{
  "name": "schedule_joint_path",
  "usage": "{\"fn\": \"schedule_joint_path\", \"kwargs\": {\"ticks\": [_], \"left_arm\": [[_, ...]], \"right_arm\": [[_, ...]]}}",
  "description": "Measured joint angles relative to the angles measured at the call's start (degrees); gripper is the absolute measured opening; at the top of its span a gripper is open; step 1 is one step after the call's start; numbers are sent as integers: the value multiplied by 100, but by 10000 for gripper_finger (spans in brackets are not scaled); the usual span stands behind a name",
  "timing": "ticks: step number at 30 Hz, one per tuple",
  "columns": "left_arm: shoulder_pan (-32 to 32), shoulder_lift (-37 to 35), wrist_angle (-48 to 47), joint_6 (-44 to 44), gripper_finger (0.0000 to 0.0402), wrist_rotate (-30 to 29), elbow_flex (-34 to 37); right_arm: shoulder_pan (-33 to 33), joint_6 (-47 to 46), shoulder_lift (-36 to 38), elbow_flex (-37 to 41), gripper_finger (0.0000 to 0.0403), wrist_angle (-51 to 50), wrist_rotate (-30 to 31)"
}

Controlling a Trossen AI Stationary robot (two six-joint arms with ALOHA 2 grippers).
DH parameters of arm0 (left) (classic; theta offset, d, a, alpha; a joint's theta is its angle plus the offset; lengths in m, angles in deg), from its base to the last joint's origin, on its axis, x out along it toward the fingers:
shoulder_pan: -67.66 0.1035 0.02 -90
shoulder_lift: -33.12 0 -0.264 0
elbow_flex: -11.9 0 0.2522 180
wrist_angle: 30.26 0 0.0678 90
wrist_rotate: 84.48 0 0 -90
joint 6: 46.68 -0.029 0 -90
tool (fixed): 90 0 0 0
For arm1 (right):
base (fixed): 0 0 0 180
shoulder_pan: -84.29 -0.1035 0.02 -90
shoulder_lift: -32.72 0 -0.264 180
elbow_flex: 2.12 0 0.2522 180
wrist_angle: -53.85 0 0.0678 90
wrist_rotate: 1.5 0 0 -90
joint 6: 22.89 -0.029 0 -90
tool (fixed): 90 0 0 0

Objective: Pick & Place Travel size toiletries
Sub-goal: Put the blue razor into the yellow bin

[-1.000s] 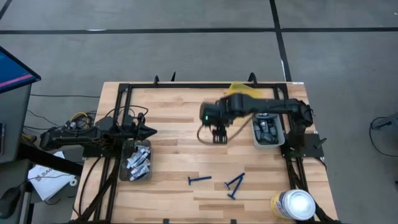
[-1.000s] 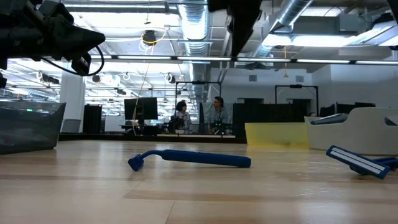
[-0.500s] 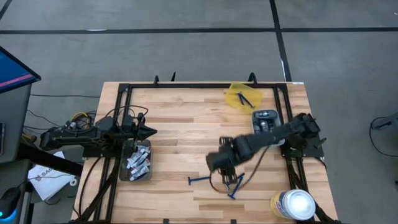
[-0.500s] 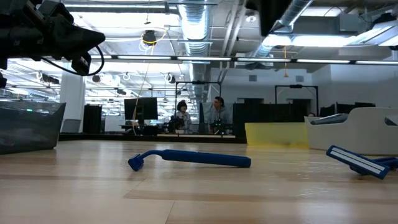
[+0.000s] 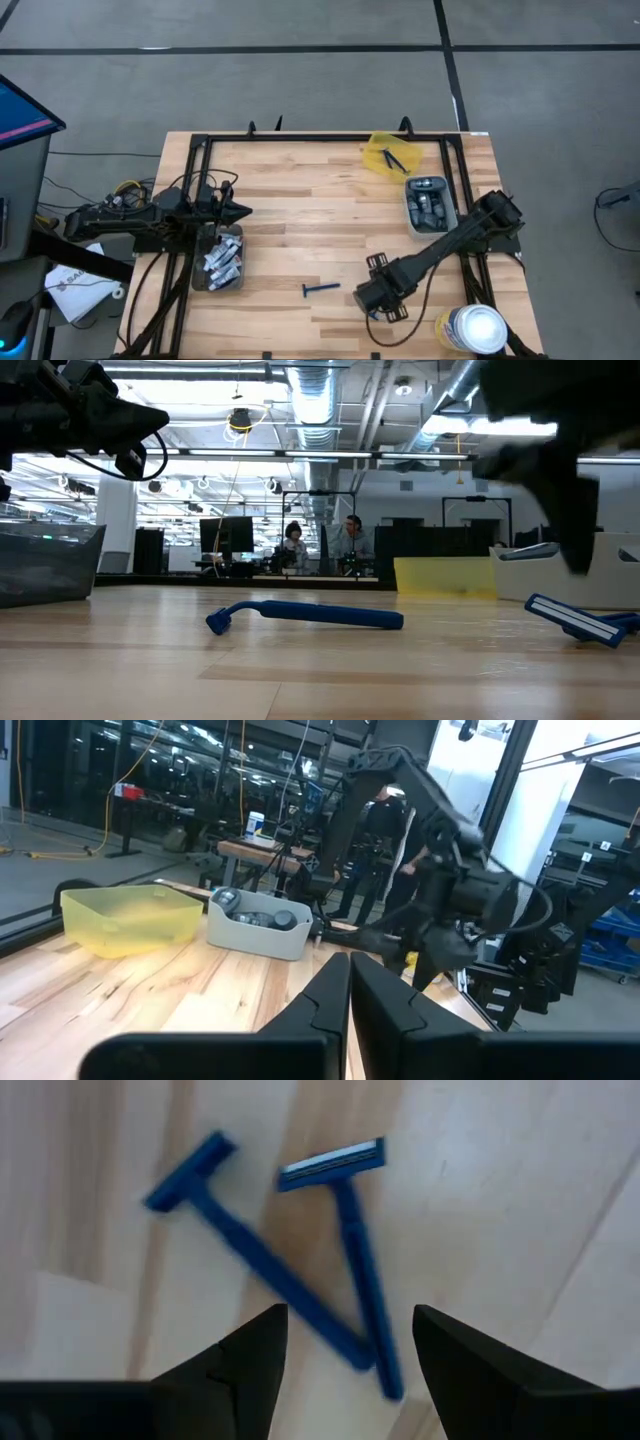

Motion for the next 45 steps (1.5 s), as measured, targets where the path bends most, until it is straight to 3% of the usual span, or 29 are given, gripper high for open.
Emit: {"fn": "schedule_joint_path", "kwargs": {"ticks": [9, 21, 31, 34, 41, 45], "left_arm": [[0, 0, 10, 0, 7, 1, 0], [0, 0, 19, 0, 7, 1, 0], [0, 1, 34, 0, 8, 2, 0], [0, 0, 39, 0, 6, 1, 0], [0, 2, 43, 0, 8, 2, 0], [-1, 2, 43, 0, 6, 2, 0]], "right_arm": [[489, 161, 0, 392, 202, 637, 1], [177, 236, -29, 497, 195, 996, 0], [145, 270, -517, 465, 188, 997, 18], [162, 286, -509, 473, 158, 1020, 16], [314, 285, -501, 480, 30, 1063, -29], [364, 483, -501, 480, 18, 1059, -27]]}}
